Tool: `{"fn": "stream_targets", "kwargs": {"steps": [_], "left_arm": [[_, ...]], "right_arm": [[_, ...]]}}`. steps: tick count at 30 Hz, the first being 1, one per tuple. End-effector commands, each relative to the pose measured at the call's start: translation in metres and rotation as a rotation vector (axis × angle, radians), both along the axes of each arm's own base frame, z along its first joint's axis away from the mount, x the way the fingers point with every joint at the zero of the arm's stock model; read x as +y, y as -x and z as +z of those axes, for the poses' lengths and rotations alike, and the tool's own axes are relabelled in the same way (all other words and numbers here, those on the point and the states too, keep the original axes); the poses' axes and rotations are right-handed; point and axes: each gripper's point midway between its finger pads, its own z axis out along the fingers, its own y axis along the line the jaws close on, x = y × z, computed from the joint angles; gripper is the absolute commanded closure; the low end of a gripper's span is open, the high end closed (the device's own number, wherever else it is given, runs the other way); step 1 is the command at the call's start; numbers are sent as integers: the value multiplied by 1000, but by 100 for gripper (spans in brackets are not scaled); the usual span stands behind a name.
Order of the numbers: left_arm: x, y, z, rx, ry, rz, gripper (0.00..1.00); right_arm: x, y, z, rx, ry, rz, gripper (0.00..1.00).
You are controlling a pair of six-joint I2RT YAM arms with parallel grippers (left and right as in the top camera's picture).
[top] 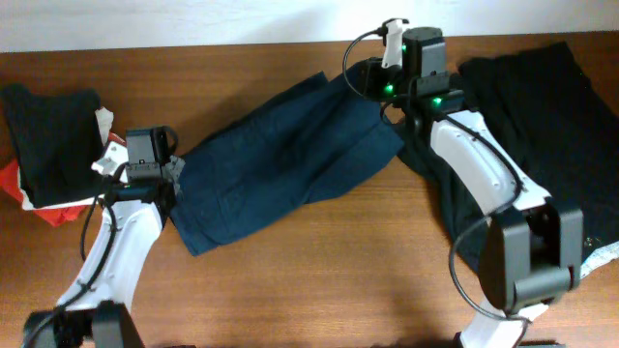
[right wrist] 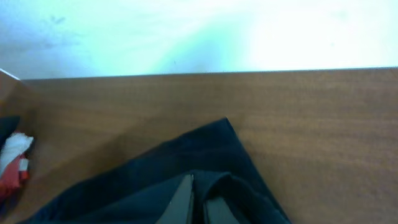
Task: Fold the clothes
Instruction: 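Fold the right end of the shorts over toward the left gripper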
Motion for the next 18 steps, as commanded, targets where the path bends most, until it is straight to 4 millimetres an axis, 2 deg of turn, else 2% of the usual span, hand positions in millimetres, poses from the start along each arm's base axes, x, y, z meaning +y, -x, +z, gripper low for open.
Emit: {"fn": "stream_targets", "kwargs": {"steps": [1, 2, 3, 4, 5, 6, 8, 9, 11, 14, 15, 18], "left_arm": [[11, -25, 8, -74, -77, -25, 99], [12, -33, 13, -112, -82, -24, 99], [14, -38, 20, -147, -83, -20, 91], [15, -40, 22, -159, -82, -25, 66], [13, -43, 23, -162, -83, -62, 38], [12, -43, 21, -143, -99, -116, 23], [8, -34, 9, -71, -92, -182, 8], [6, -24, -2, -9, -71, -194, 5], [-1, 8, -27, 151, -20, -212, 1], [-5, 41, -45, 303, 11, -215, 1], [-6, 48, -48, 336, 19, -215, 1], [-9, 52, -52, 358, 34, -229, 1]], "right_arm": [[2, -18, -5, -49, 7, -7, 96], [3, -22, -6, -68, 2, -7, 96], [4, -25, -5, -83, -2, -5, 95], [5, -26, -4, -89, -4, -4, 83], [4, -26, -5, -86, -3, -5, 55], [3, -25, -7, -76, -1, -5, 33], [1, -21, -16, -34, 9, -8, 28], [0, -16, -25, 8, 18, -7, 28], [-6, 9, -59, 177, 56, -10, 28], [-13, 42, -90, 350, 126, 21, 28], [-16, 53, -99, 404, 146, 25, 28], [-21, 63, -106, 455, 170, 14, 28]]}}
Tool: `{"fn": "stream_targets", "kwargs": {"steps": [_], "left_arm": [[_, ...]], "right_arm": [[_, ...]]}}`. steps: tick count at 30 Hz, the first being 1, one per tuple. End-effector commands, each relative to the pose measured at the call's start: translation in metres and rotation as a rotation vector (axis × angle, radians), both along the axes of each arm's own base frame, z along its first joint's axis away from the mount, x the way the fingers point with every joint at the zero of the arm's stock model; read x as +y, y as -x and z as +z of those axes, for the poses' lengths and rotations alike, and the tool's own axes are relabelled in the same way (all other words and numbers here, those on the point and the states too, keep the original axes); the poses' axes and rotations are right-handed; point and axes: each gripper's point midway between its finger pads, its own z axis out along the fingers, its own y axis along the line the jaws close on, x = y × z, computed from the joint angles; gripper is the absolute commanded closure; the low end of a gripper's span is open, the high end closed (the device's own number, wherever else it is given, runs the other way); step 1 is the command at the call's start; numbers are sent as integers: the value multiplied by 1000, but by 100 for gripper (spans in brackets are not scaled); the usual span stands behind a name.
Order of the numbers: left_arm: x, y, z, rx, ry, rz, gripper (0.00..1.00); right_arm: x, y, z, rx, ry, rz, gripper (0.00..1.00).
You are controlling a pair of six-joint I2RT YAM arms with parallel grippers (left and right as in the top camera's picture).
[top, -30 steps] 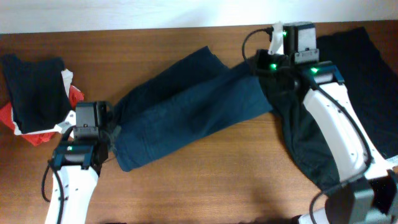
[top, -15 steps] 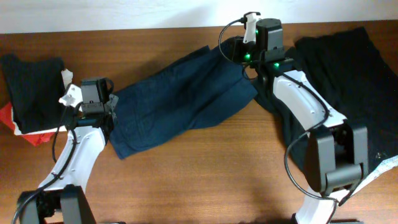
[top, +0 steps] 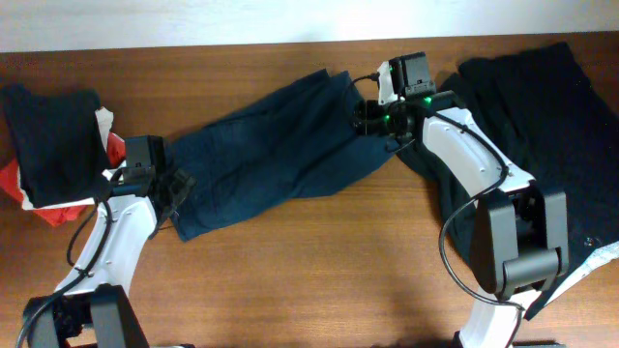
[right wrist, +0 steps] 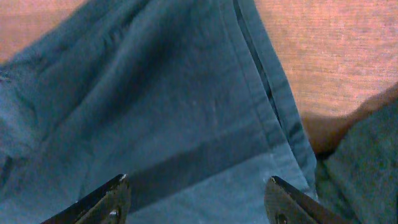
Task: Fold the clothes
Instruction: 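Fold the right end of the shorts over toward the left gripper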
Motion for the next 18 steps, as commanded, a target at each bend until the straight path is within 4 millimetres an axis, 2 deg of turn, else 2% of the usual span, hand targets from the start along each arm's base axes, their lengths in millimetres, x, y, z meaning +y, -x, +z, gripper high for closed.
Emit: {"fn": "stream_targets", "kwargs": {"steps": [1, 3, 6, 8, 9, 11, 12, 13, 14, 16, 18], "left_arm": [[-6, 2, -7, 28, 31, -44, 1], [-12, 3, -21, 67, 60, -82, 1], [-11, 5, -47, 133, 58, -89, 1], [-11, 3, -65, 157, 64, -90, 1], [-17, -3, -71, 150, 84, -155, 4], [-37, -16, -74, 105, 152, -307, 21], [-50, -23, -71, 68, 196, -414, 43], [-59, -24, -70, 53, 222, -480, 75], [-63, -22, -70, 56, 238, -510, 100], [-65, -8, -68, 101, 263, -509, 100], [-63, 0, -50, 108, 257, -526, 100]], "right_arm": [[-8, 2, -2, 11, 35, -4, 28], [-10, 7, -6, 38, 41, -5, 28], [-12, 16, -10, 78, 49, -5, 28], [-15, 21, -13, 107, 55, -9, 28], [-18, 24, -14, 122, 58, -13, 29], [-24, 29, -17, 152, 62, -24, 33], [-29, 31, -17, 164, 63, -34, 35], [-31, 32, -16, 166, 64, -37, 36], [-33, 33, -12, 165, 63, -41, 37], [-30, 36, 6, 130, 55, 0, 38], [-19, 43, 31, 84, 30, 115, 45]]}}
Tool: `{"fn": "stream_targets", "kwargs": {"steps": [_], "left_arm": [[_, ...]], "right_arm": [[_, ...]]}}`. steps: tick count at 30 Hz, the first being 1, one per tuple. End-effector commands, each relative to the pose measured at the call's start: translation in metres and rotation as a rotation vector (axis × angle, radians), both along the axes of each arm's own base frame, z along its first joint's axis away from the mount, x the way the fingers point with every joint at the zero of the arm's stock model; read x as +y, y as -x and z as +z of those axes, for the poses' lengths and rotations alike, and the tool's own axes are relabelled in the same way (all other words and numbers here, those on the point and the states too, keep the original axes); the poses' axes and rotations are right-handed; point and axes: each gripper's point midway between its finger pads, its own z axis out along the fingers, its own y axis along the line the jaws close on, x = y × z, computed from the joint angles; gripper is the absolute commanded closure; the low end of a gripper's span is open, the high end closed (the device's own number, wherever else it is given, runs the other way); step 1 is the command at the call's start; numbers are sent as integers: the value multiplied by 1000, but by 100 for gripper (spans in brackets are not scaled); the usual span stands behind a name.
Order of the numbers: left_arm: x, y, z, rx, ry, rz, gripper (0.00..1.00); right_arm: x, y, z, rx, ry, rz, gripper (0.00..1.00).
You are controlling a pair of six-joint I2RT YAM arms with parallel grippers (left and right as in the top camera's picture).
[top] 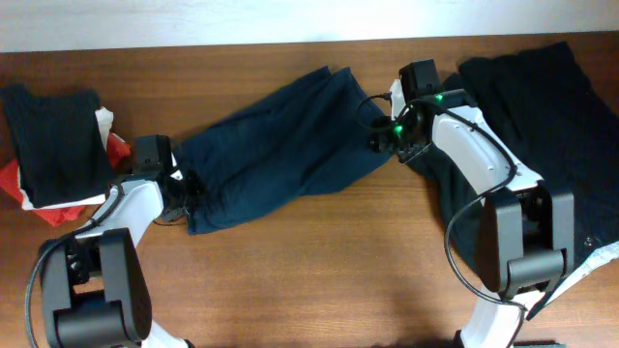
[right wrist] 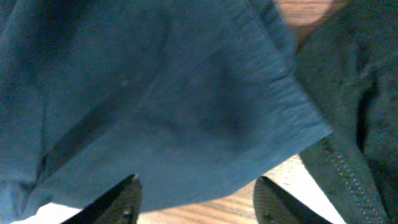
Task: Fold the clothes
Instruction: 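Fold the right end of the shorts over toward the left gripper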
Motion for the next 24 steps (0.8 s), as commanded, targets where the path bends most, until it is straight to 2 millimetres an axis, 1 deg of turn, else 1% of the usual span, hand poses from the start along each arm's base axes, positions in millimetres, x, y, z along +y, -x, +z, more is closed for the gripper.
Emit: {"fn": "stream_targets", "kwargs": {"steps": [1, 2, 3, 5, 7, 9, 12, 13, 14, 16, 18, 19, 20, 22, 24], "left_arm": [[-10, 20, 22, 30, 56, -79, 100], [-8, 22, 42, 14, 58, -73, 100], [-7, 25, 68, -9, 56, -70, 100], [-9, 33, 116, -69, 42, -85, 100], [-10, 40, 148, -132, 29, -94, 100], [-12, 47, 174, -201, 23, -98, 100], [-22, 50, 202, -292, 55, -136, 100], [-22, 50, 209, -311, 54, -138, 100], [-23, 51, 217, -333, 51, -140, 100], [-27, 53, 228, -354, 66, -150, 100], [-26, 52, 235, -370, 63, -151, 100], [-27, 50, 244, -387, 63, -153, 100], [-27, 50, 248, -394, 61, -153, 100], [-27, 50, 256, -408, 58, -154, 100], [-27, 49, 257, -409, 58, -154, 100]], "right_arm": [[18, 6, 59, -122, -71, 186, 48], [23, 11, 64, -118, -102, 220, 53], [37, 19, 68, -106, -170, 277, 60], [58, 34, 67, -79, -237, 352, 75], [79, 49, 62, -51, -244, 406, 78], [113, 73, 55, -20, -244, 496, 80], [150, 96, 37, 4, -242, 597, 80], [163, 106, 28, 22, -247, 622, 81], [182, 120, 16, 43, -271, 670, 81], [207, 137, -1, 59, -274, 721, 81], [223, 146, -13, 62, -276, 757, 81], [242, 156, -25, 66, -282, 789, 81], [249, 159, -29, 66, -285, 795, 81], [275, 169, -42, 43, -305, 829, 80], [291, 175, -38, 4, -321, 869, 80]]}}
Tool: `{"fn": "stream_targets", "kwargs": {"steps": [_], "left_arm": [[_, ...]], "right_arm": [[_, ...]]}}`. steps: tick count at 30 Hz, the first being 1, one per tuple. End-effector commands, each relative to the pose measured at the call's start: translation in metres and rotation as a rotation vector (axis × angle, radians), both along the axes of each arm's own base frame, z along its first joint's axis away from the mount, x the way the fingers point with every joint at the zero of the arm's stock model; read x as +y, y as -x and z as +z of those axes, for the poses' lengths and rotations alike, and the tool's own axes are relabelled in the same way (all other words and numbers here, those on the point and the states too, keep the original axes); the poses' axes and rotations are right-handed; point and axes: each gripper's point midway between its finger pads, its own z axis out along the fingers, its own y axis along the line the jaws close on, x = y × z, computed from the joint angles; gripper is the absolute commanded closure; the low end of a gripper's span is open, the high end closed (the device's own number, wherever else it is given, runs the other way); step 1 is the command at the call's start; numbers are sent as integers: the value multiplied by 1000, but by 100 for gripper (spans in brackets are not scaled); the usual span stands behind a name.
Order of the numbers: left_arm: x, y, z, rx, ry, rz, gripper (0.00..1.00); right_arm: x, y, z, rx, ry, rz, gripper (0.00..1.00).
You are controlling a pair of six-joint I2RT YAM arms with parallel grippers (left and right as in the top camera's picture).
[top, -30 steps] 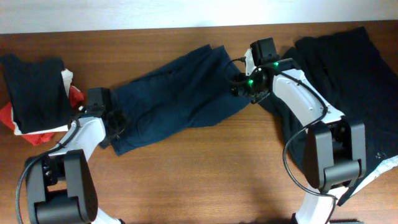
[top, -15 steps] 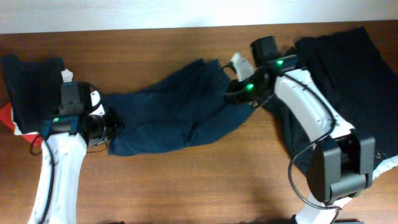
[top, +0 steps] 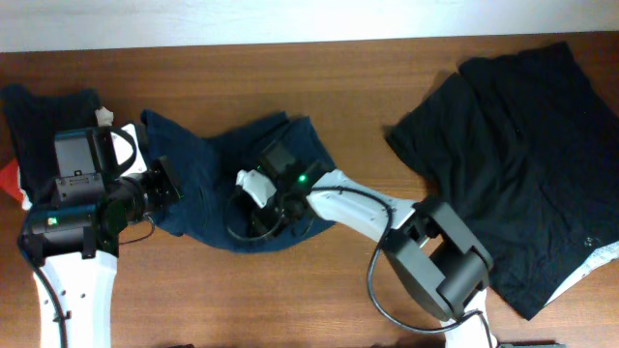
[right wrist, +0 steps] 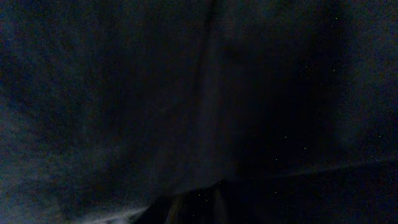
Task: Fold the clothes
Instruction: 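Fold the right end of the shorts over toward the left gripper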
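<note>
A navy garment (top: pixel 208 169) lies bunched left of centre on the wooden table (top: pixel 319 290), its right part doubled over to the left. My right gripper (top: pixel 257 208) reaches far left and sits low on this cloth. In the right wrist view dark cloth (right wrist: pixel 186 93) fills the frame, and the fingertips (right wrist: pixel 214 202) stand close together, pinching it. My left gripper (top: pixel 161 186) is at the garment's left edge, with cloth drawn up to it; its fingers barely show.
A large black garment (top: pixel 527 145) is spread at the right of the table. A pile of folded clothes, black (top: pixel 34 111) over red (top: pixel 8 179) with a white bit (top: pixel 108 121), sits at the far left by the left arm.
My right gripper was open over the garment's right hem near the black garment. Now it is shut in the cloth far to the left, and the garment's right part lies doubled over. The left arm looks larger, closer to the overhead camera.
The navy garment first hung stretched between both grippers across the table. Then it lay flat and my right gripper was open over its upper right edge, later over its lower right hem. Now the right end is folded across to the left.
</note>
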Motion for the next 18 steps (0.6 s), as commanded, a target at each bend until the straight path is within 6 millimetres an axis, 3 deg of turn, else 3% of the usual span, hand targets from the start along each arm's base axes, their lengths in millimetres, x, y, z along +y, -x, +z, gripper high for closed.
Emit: {"fn": "stream_targets", "kwargs": {"steps": [1, 4, 7, 9, 11, 13, 18], "left_arm": [[-2, -2, 17, -52, 6, -22, 100], [-2, -6, 8, -19, 10, -21, 99], [-1, -16, -16, 61, 23, -22, 99], [-1, -22, -32, 113, 29, -25, 100], [-6, -28, -46, 153, 34, -42, 100], [-21, -35, -48, 140, 33, -90, 100], [-78, -50, -40, 43, 24, -248, 100]], "right_arm": [[19, 10, 7, -10, -36, 30, 80], [2, -12, 31, -41, -14, -31, 75], [-63, -70, 74, -137, 93, -229, 75], [-100, -90, 82, -143, 135, -321, 74], [-159, -108, 67, -85, 234, -439, 74], [-192, -109, 48, -26, 283, -461, 74], [-203, -94, 6, 49, 317, -415, 74]]}}
